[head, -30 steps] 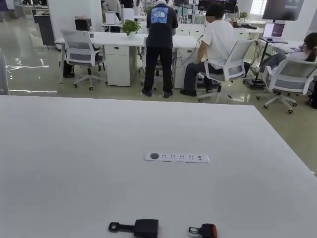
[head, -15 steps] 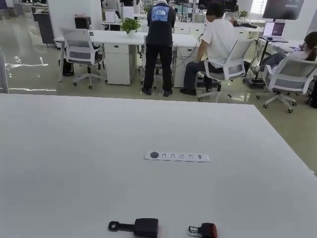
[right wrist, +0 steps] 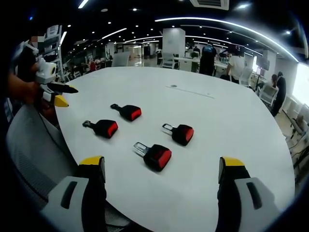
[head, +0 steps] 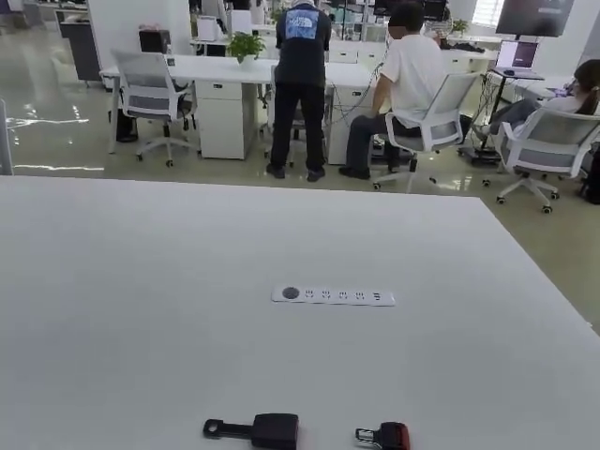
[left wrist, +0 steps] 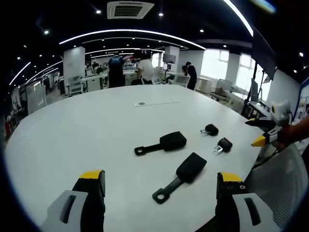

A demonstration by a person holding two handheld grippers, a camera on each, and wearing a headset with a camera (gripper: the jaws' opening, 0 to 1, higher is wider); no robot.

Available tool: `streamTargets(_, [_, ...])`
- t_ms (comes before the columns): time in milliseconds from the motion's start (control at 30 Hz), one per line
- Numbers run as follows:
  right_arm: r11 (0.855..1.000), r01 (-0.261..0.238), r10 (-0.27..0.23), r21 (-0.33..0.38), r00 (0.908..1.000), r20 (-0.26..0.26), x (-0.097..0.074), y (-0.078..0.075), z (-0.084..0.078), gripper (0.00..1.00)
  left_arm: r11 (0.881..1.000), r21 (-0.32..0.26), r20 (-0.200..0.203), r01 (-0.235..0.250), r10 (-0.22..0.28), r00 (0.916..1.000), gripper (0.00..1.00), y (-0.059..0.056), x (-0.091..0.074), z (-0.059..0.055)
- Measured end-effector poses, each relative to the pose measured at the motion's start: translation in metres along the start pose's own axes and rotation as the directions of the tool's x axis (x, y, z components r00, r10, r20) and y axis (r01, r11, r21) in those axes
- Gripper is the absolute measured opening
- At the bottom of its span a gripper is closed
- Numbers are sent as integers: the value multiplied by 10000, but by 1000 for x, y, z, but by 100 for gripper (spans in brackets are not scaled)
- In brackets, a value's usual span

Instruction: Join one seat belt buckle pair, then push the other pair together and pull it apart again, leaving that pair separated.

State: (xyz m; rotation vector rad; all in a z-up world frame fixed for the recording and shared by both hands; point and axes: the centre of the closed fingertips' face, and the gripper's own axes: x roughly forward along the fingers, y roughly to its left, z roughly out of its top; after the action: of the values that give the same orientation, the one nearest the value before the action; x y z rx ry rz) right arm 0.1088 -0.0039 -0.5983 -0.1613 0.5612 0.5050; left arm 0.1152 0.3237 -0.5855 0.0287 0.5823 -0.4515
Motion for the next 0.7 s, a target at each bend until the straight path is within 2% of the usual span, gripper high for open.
streamTargets(700, [10000,-72,72,18,10000,-57,0,1,0,97,10000,42,-73,75,-75,9999,98,-5,-1,2])
